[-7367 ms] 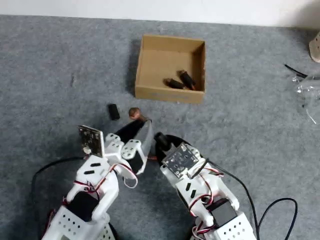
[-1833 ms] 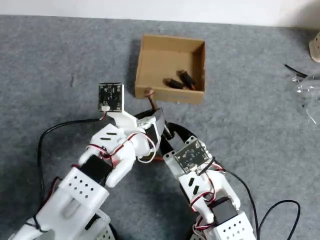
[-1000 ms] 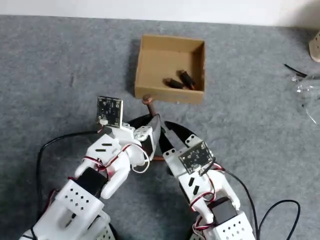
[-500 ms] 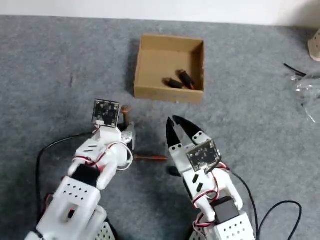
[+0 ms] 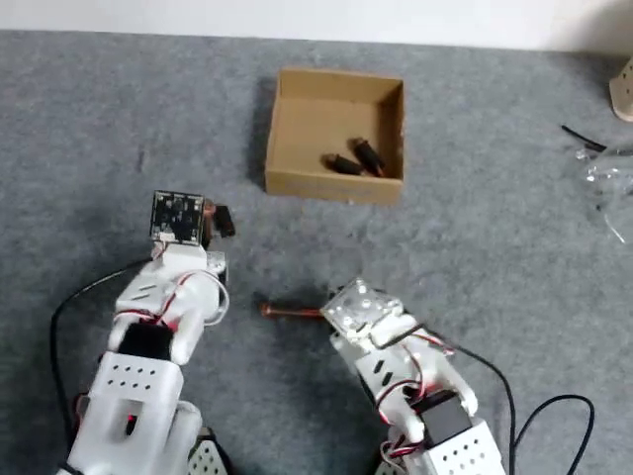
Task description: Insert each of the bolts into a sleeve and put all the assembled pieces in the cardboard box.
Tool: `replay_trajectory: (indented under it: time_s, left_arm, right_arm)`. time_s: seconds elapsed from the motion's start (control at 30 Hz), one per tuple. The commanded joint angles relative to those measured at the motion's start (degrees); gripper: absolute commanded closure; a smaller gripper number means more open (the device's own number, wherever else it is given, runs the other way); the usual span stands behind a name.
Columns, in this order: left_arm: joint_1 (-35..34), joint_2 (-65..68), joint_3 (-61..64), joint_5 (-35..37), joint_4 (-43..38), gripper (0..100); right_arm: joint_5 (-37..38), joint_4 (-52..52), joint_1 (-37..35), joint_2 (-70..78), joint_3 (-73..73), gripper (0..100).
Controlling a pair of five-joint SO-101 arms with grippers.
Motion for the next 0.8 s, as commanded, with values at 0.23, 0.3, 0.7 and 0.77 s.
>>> replay_trajectory:
  time_s: [0.23,0.3,0.7,0.77]
  left_arm:
    - [-1.89,-0.75,-0.84,-5.71,-0.62,100]
    - [-1.89,-0.75,-0.84,-5.8,-0.62,100]
    - [-2.15,-0.75,-0.48,-5.89,-1.49,100]
    - [-2.15,-0.66,-0.22,-5.89,-2.29,100]
  right_arm:
    - [3.52,5.05,-1.01,14.37,-11.74,86.1]
    - [3.52,5.05,-1.01,22.37,-16.31,86.1]
    - [8.35,5.05,-1.1,61.85,-30.29,85.8]
    - [8.35,4.97,-1.1,63.78,-30.29,85.8]
